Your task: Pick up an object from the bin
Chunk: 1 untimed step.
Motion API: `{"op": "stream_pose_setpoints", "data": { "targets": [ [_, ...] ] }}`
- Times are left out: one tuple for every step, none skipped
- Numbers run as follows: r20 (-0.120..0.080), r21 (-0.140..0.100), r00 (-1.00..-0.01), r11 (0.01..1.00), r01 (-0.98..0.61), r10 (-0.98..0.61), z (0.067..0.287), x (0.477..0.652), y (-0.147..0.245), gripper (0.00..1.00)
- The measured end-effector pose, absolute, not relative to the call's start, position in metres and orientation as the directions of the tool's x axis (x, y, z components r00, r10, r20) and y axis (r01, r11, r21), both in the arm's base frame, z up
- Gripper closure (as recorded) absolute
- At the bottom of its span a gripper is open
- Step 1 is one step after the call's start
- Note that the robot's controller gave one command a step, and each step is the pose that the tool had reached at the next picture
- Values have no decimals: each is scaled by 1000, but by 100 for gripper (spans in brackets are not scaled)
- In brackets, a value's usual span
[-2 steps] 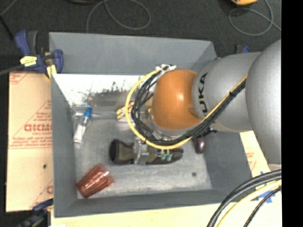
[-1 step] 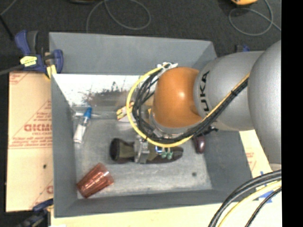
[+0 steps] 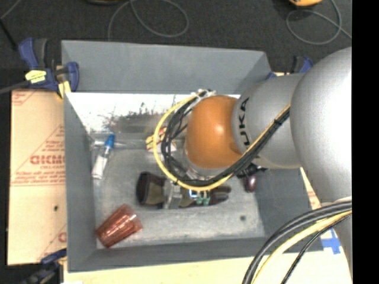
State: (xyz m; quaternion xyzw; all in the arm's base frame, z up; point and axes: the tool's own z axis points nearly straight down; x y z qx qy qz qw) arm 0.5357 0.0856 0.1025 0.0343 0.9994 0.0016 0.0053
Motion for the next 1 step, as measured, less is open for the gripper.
{"op": "stream_pose_setpoints", "data": {
  "targets": [
    [-1,2,-997,997,73,73,92,536,89,100]
  ]
}}
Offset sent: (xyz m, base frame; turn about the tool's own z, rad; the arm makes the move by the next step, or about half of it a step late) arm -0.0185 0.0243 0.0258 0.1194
